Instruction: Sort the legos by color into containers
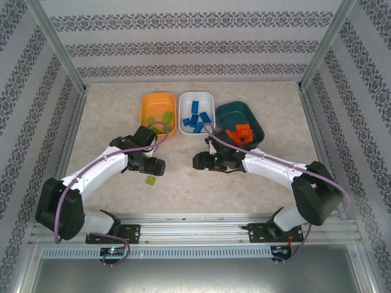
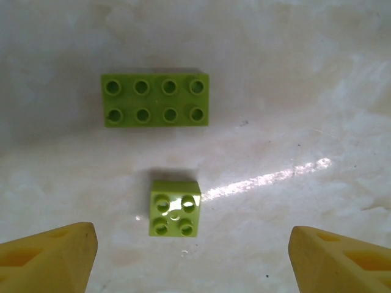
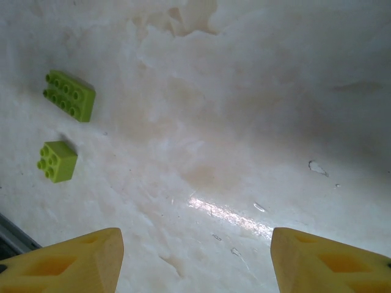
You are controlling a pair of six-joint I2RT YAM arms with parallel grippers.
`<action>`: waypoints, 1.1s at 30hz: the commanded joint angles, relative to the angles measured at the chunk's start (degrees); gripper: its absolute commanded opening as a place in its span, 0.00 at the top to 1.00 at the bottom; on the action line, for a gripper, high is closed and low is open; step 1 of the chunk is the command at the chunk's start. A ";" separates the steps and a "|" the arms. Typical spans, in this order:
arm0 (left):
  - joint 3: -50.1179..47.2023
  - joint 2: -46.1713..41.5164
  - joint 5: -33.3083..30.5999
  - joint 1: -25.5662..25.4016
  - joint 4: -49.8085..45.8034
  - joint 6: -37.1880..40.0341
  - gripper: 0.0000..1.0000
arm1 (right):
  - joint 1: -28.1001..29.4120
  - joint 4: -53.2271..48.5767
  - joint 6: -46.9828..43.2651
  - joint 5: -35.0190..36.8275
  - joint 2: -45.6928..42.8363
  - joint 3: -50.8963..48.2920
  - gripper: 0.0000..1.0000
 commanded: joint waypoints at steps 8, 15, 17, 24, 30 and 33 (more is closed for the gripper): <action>-3.71 5.02 -1.57 -2.91 -0.14 -5.90 0.31 | 0.16 1.32 -2.21 -0.51 -2.56 -0.35 0.35; -4.73 7.89 -2.42 -3.18 -0.19 -5.79 0.32 | -1.21 1.93 -2.46 -0.60 -5.14 -3.77 0.35; -5.27 8.34 -2.23 -3.18 0.21 -5.52 0.32 | -2.05 2.51 -2.18 -0.85 -5.76 -5.08 0.35; -5.68 10.08 -1.05 -3.20 1.50 -4.79 0.39 | -3.00 3.30 -1.56 -1.10 -6.65 -6.16 0.34; -5.41 10.54 -0.39 -3.23 2.30 -4.42 0.51 | -3.03 3.55 -0.97 -1.37 -6.75 -6.25 0.34; -5.33 10.45 -0.23 -3.18 2.40 -4.22 0.60 | -2.95 3.63 -0.57 -1.46 -6.92 -6.34 0.34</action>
